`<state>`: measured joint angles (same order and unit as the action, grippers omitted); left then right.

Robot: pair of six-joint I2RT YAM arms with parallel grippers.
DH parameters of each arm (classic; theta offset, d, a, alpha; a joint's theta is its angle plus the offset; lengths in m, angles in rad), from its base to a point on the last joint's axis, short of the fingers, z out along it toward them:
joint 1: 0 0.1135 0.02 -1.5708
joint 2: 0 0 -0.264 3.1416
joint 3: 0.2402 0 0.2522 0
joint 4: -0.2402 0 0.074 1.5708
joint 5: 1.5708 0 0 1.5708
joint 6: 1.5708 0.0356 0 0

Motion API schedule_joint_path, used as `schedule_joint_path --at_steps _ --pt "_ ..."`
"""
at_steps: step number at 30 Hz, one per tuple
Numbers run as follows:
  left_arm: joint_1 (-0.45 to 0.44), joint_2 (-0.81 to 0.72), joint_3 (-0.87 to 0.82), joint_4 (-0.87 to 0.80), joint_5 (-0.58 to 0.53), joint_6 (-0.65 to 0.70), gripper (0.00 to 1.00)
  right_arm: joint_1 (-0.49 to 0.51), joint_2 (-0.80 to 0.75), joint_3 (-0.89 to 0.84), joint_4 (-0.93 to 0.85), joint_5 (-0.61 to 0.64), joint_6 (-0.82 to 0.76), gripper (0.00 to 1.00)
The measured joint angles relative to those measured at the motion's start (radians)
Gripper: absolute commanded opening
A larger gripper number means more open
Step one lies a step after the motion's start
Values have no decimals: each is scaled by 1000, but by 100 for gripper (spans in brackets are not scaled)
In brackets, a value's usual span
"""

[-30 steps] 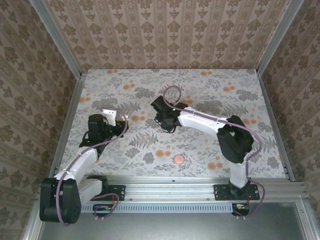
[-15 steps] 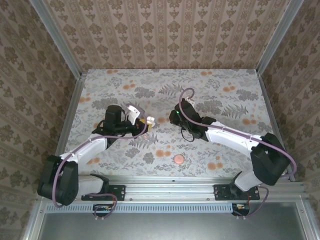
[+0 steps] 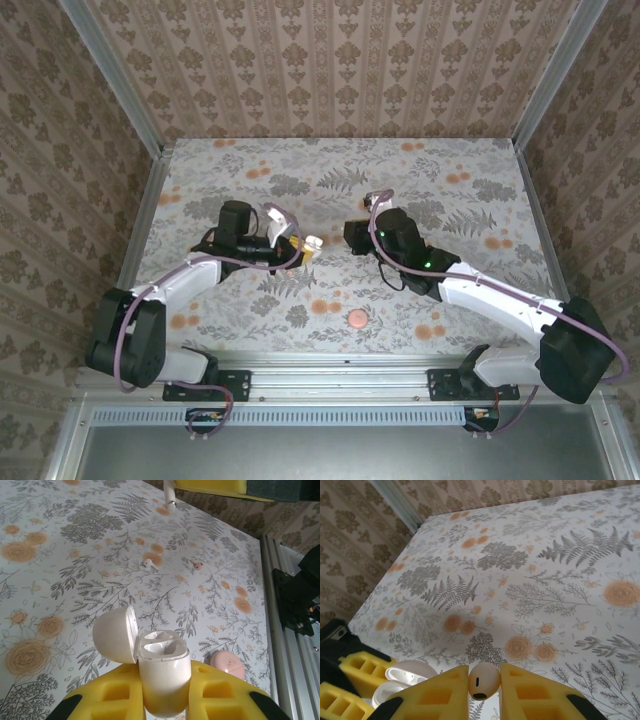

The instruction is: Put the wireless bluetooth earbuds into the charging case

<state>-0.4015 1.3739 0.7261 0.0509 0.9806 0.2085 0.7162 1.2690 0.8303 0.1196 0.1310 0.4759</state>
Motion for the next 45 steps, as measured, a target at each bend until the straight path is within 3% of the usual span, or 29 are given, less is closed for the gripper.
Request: schedule_joint_path --at_steps 13,32,45 --pt "-30 -9 1 6 11 48 11 56 2 -23 127 -122 -236 17" --pt "-83 -116 -177 356 -53 93 3 72 -79 -74 144 -148 -497 17" --pt "-89 -152 -190 400 -62 137 1 107 -66 -74 147 -198 -598 17"
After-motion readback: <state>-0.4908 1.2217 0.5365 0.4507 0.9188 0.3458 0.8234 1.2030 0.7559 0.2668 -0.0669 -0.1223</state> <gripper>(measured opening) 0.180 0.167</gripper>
